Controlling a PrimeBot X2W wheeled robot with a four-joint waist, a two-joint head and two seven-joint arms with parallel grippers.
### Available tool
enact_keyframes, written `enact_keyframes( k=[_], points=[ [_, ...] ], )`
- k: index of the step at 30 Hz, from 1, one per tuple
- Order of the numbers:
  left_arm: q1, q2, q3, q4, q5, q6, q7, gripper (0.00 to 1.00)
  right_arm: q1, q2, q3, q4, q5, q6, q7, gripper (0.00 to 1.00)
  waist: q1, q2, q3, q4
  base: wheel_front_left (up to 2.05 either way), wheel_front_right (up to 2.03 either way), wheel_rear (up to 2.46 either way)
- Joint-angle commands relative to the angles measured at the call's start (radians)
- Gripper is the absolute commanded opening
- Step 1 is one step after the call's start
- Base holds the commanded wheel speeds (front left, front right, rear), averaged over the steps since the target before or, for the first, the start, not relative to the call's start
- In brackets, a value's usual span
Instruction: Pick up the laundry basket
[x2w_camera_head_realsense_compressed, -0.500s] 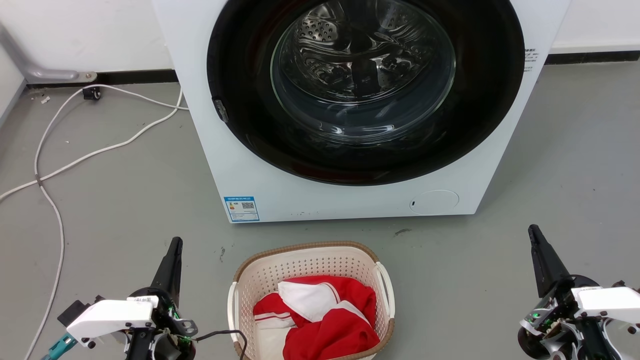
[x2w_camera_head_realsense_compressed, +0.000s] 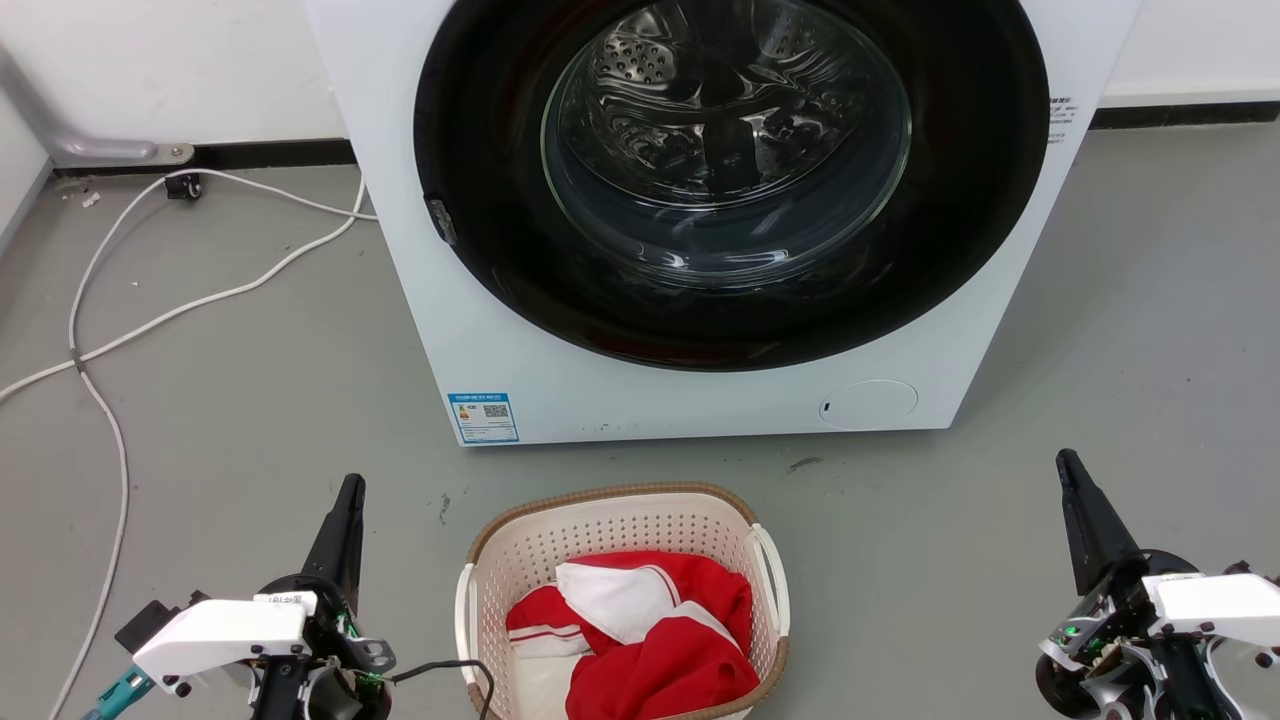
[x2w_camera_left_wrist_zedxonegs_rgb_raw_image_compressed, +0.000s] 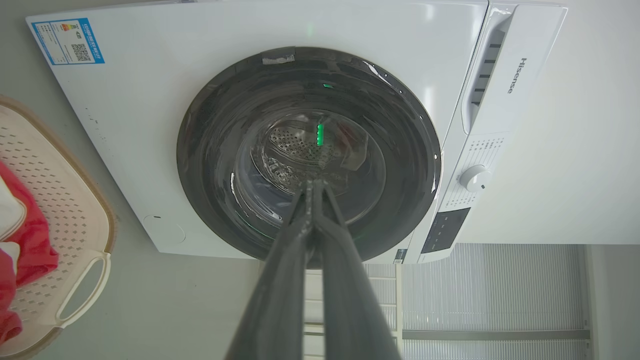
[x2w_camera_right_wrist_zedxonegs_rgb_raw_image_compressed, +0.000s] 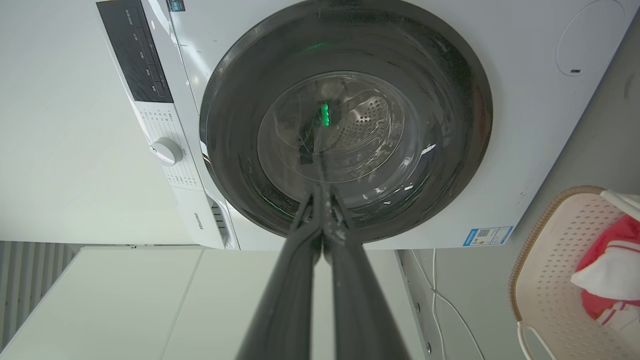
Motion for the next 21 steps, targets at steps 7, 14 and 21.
enact_keyframes(
  k=[7,14,21],
  points=[
    [0.014,-0.002,-0.003,0.017,0.0,0.001,-0.001,1.0,0.014,0.002,0.002,0.018,-0.001,0.0,-0.001,1.0,0.0,0.0,0.0,0.0,0.0,0.0,0.0],
    [0.017,-0.002,-0.009,-0.002,0.035,0.001,-0.031,1.0,0.019,0.002,0.002,0.01,-0.053,0.0,-0.031,1.0,0.0,0.0,0.001,0.0,0.0,0.0,0.0],
    [0.014,-0.002,-0.001,-0.035,0.173,0.006,-0.065,1.0,0.024,0.002,0.002,-0.031,-0.208,0.0,-0.065,1.0,0.0,0.0,0.003,0.0,0.0,0.0,0.0]
  ],
)
